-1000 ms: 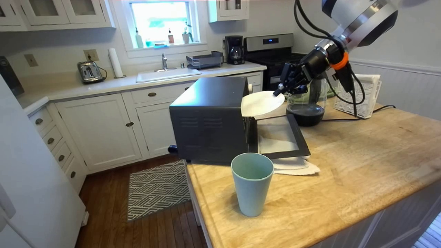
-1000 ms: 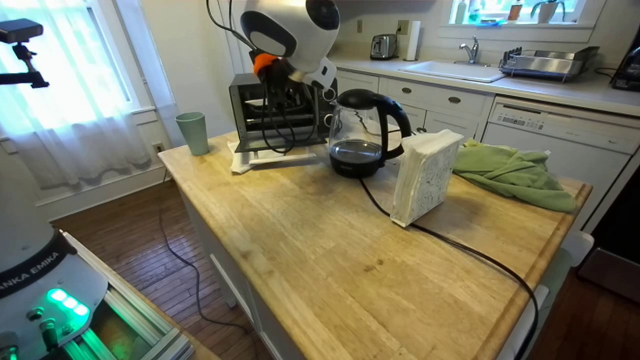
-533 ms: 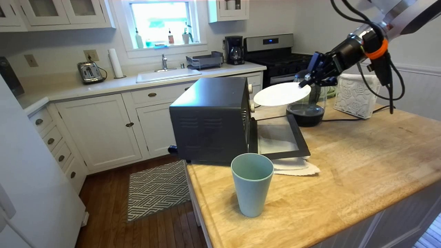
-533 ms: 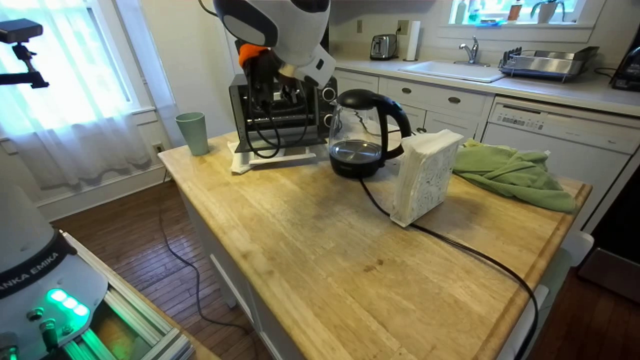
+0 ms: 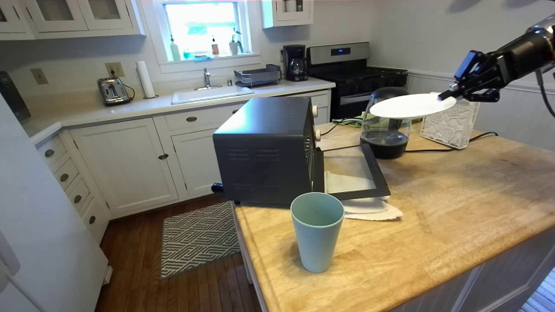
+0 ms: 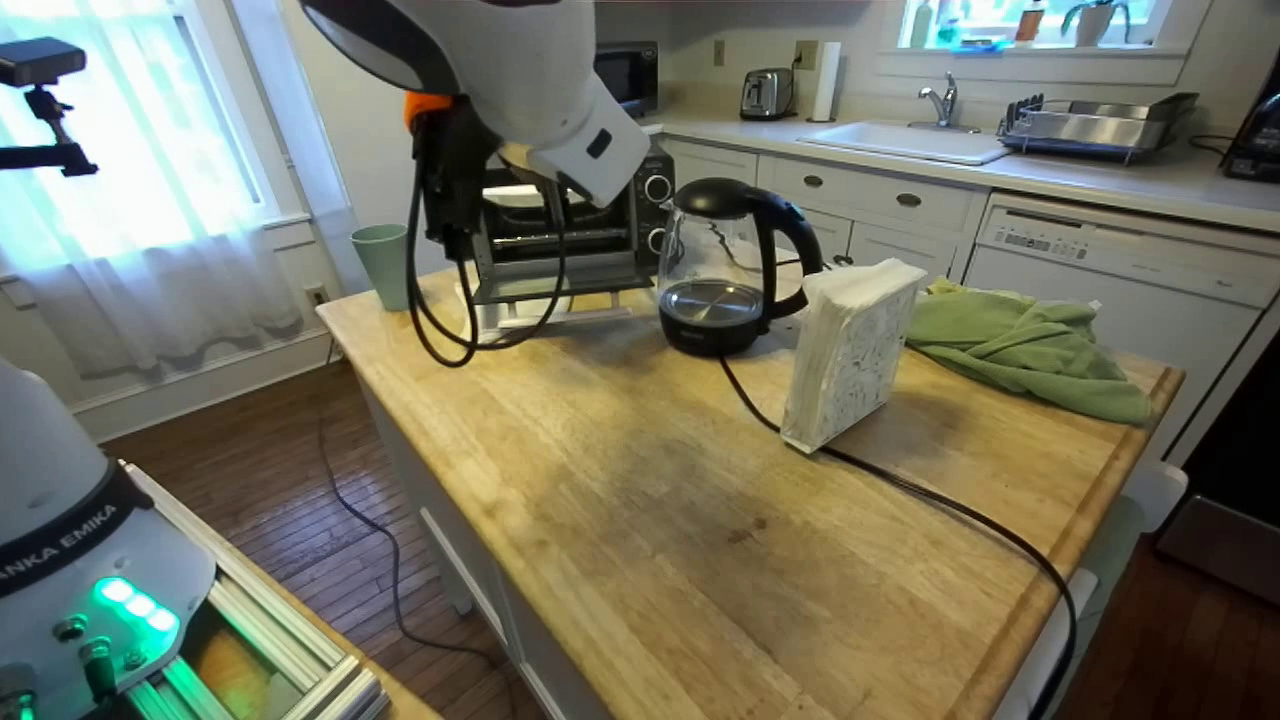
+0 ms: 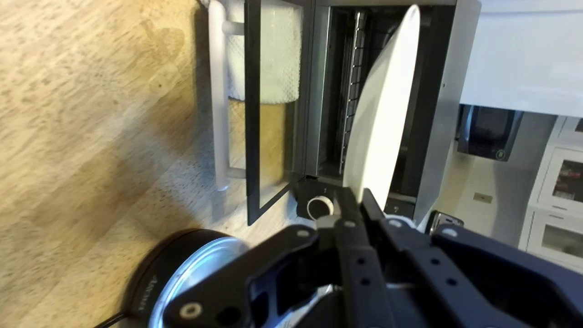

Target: Remove the plate from the microwave and put it on the table

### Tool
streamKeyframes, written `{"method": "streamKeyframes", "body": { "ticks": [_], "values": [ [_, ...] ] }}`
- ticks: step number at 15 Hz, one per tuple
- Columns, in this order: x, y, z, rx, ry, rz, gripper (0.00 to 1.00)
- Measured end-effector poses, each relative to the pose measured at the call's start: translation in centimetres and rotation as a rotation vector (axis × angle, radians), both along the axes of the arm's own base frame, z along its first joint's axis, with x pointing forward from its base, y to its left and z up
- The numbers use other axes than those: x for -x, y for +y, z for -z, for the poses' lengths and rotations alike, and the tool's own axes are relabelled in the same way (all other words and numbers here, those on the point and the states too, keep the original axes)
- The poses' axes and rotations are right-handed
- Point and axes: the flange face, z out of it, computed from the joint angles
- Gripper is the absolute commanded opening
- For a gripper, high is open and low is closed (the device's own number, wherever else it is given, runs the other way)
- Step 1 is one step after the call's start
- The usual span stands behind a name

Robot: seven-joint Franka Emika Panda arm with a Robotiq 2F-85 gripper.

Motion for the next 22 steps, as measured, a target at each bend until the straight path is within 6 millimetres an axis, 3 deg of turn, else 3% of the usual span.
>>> {"method": "streamKeyframes", "body": {
  "ticks": [4,7,11,16,22],
  "values": [
    [6.2,-2.4,1.5,-0.008,0.027,0.099,0.01],
    [9.1,-3.2,3.4,-0.006,0.068,0.113,0.01],
    [9.4,-3.4,5.0,0.019,0.108,0.099,0.04],
    [9.2,-3.2,5.4,0.026,0.123,0.078,0.01],
    [9.4,0.7,8.8,0.018,0.162,-0.226,0.01]
  ]
}}
